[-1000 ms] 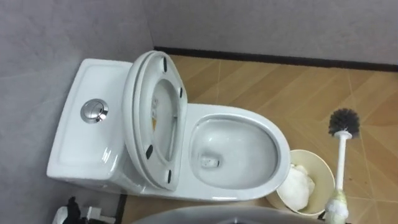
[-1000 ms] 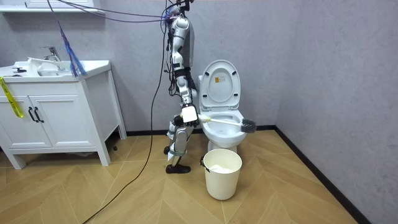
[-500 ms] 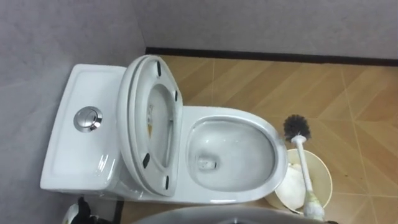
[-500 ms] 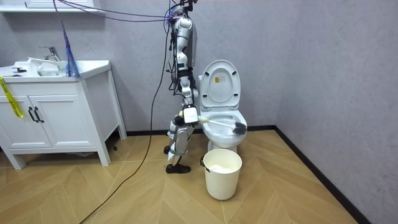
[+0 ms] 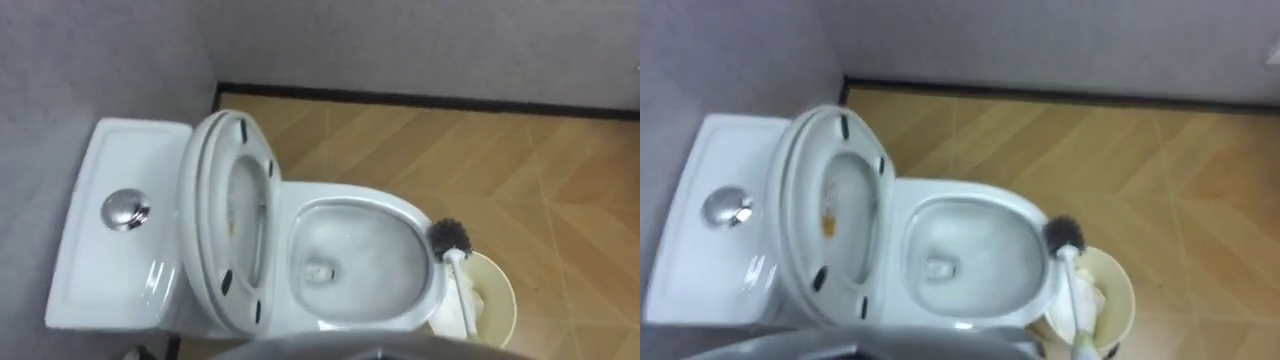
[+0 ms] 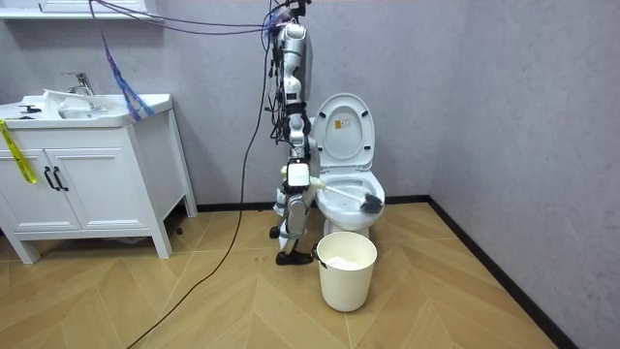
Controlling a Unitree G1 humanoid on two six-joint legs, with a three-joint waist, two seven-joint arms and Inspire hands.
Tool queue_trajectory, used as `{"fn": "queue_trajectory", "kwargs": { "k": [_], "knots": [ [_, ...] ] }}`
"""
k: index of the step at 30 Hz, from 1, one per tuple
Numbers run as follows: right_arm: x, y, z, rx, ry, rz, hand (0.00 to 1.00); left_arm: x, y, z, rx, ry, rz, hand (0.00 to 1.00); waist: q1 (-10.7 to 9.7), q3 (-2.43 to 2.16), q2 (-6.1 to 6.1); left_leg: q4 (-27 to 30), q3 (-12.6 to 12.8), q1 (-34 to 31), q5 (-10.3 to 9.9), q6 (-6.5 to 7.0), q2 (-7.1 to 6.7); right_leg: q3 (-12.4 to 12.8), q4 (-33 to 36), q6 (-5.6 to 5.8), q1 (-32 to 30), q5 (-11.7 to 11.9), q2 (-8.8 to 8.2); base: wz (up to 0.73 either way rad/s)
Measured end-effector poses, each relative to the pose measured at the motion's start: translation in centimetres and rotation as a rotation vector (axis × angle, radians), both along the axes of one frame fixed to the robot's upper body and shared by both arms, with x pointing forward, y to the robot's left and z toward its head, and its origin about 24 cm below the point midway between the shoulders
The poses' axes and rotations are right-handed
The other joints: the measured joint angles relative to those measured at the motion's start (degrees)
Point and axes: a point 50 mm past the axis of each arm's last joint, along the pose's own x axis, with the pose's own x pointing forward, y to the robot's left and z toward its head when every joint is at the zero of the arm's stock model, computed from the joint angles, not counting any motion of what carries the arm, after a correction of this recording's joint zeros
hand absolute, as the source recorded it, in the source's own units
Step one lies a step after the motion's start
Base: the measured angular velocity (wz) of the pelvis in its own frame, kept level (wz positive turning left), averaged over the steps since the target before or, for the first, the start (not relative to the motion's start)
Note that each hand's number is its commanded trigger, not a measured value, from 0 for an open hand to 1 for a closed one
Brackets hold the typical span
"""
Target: Brush toilet
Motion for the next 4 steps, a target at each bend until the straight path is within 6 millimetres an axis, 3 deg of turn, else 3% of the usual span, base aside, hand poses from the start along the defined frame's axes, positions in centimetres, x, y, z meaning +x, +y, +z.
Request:
{"fn": "queue_trajectory", "kwargs": {
  "k": [4],
  "knots": [
    [-0.75,0.14,-0.01,0.009,0.029,-0.072,1.00,-0.16,-0.08,-0.04,-0.010,0.013,0.005,0.00,-0.4,0.11,1.29,-0.1,-0.1,1.3,-0.7,1.03,-0.78,-0.8,-0.4,0.84,1.9,-0.5,-0.49,-0.01]
  ]
}}
